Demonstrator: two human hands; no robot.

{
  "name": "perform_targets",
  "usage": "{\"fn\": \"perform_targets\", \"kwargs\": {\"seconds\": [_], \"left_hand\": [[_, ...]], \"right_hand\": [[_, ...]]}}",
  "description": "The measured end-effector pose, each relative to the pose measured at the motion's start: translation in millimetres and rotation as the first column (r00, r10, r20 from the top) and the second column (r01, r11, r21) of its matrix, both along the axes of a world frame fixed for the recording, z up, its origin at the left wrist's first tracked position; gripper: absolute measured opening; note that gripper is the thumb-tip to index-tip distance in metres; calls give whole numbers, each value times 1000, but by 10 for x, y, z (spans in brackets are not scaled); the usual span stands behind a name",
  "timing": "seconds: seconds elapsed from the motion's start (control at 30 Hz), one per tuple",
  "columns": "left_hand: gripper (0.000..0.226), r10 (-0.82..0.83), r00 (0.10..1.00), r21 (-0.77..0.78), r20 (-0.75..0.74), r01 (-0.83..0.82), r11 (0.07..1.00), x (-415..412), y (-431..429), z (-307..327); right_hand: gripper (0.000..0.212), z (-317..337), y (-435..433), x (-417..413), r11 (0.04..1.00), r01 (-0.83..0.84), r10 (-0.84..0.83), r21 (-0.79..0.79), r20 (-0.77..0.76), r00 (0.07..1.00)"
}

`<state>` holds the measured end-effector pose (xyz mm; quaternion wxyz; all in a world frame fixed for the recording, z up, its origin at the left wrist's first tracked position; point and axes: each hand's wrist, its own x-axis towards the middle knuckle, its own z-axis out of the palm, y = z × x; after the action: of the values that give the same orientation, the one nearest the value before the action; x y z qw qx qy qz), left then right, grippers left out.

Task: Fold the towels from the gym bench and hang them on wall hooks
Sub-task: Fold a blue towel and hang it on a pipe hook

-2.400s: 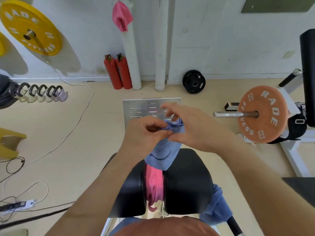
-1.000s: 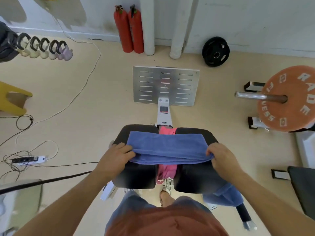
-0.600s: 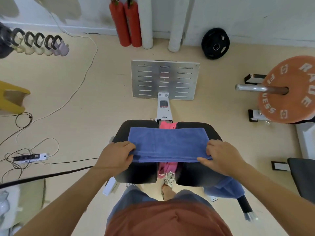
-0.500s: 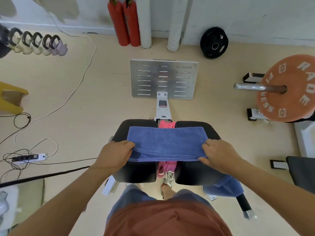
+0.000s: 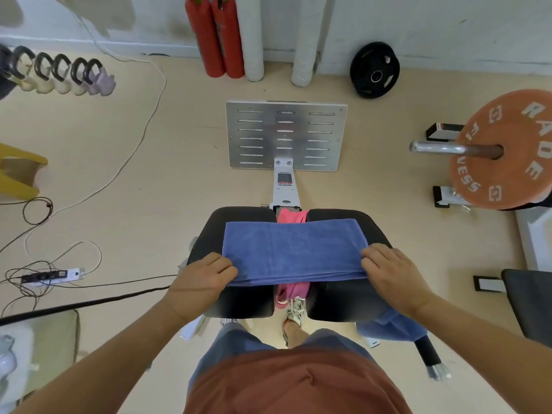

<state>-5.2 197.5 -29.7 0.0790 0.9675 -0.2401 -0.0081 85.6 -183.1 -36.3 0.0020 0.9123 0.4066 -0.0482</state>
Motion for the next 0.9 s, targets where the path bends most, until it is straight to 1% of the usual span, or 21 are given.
{"fn": "perform_targets", "kwargs": {"seconds": [0.07, 0.1, 0.13, 0.17, 0.2, 0.23, 0.27, 0.3, 0.33, 0.4, 0.43, 0.47, 0.5, 0.53, 0.57, 0.6, 0.67, 0.73, 0.83, 0.9], "left_hand": [[34, 6, 1000, 24, -6, -6, 1000, -30, 6, -82], [27, 20, 1000, 16, -14, -20, 1000, -48, 2, -107], [15, 48, 999, 3, -21, -48, 999, -72, -12, -119], [12, 109, 993, -31, -35, -110, 993, -99, -40, -132], [21, 200, 978, -75, -60, -204, 976, -130, -88, -154], [26, 304, 947, -121, -106, -316, 941, -156, -151, -167], [27, 430, 887, -152, -169, -454, 878, -157, -221, -154], [27, 543, 806, -169, -234, -584, 794, -144, -289, -147], [28, 640, 698, -173, -321, -708, 685, -123, -357, -127], [25, 771, 435, -160, -466, -898, 410, -94, -478, -91], [21, 799, 314, -155, -513, -949, 273, -97, -529, -72], [18, 809, 218, -159, -545, -975, 155, -101, -575, -55], [19, 807, 148, -161, -571, -985, 67, -104, -621, -34], [22, 798, 106, -162, -594, -987, 11, -104, -654, -24], [26, 786, 89, -169, -612, -985, -20, -98, -674, -10], [29, 780, 85, -175, -620, -984, -32, -78, -678, 4], [30, 787, 80, -154, -612, -988, -20, -27, -666, 28], [26, 795, 67, -90, -603, -996, 15, -1, -663, 47], [18, 790, 14, 7, -613, -1000, 23, -6, -669, 74], [19, 776, 2, 23, -631, -999, 22, 2, -653, 58]], "right_hand": [[34, -54, 4, -19, 998, 45, -45, 38, -8, 999], [32, -72, 7, -40, 995, 77, -76, 65, -23, 997], [30, -99, 14, -68, 989, 115, -112, 90, -32, 993], [23, -110, 25, -104, 982, 159, -155, 107, -40, 987], [11, -111, 39, -144, 971, 210, -205, 118, -52, 977], [5, -94, 73, -183, 948, 288, -279, 132, -88, 956], [12, -84, 113, -213, 911, 384, -364, 148, -144, 920], [14, -54, 161, -234, 860, 487, -455, 152, -204, 867], [20, -31, 208, -232, 795, 590, -544, 139, -265, 796], [39, 3, 291, -188, 656, 751, -691, 73, -343, 637], [44, 2, 316, -157, 586, 809, -745, 41, -366, 558], [42, 6, 340, -127, 516, 857, -785, 16, -392, 480], [36, 5, 362, -108, 446, 895, -812, -1, -421, 404], [28, -4, 383, -98, 383, 924, -824, -12, -456, 335], [22, -9, 407, -87, 337, 942, -828, -17, -482, 287], [20, -11, 425, -71, 312, 950, -830, -26, -494, 259], [19, -12, 462, -22, 300, 951, -835, -73, -502, 225], [18, -10, 474, 63, 295, 944, -842, -148, -508, 184], [24, 31, 474, 179, 256, 935, -826, -244, -559, 80], [31, 67, 475, 217, 235, 931, -802, -280, -596, 23]]}}
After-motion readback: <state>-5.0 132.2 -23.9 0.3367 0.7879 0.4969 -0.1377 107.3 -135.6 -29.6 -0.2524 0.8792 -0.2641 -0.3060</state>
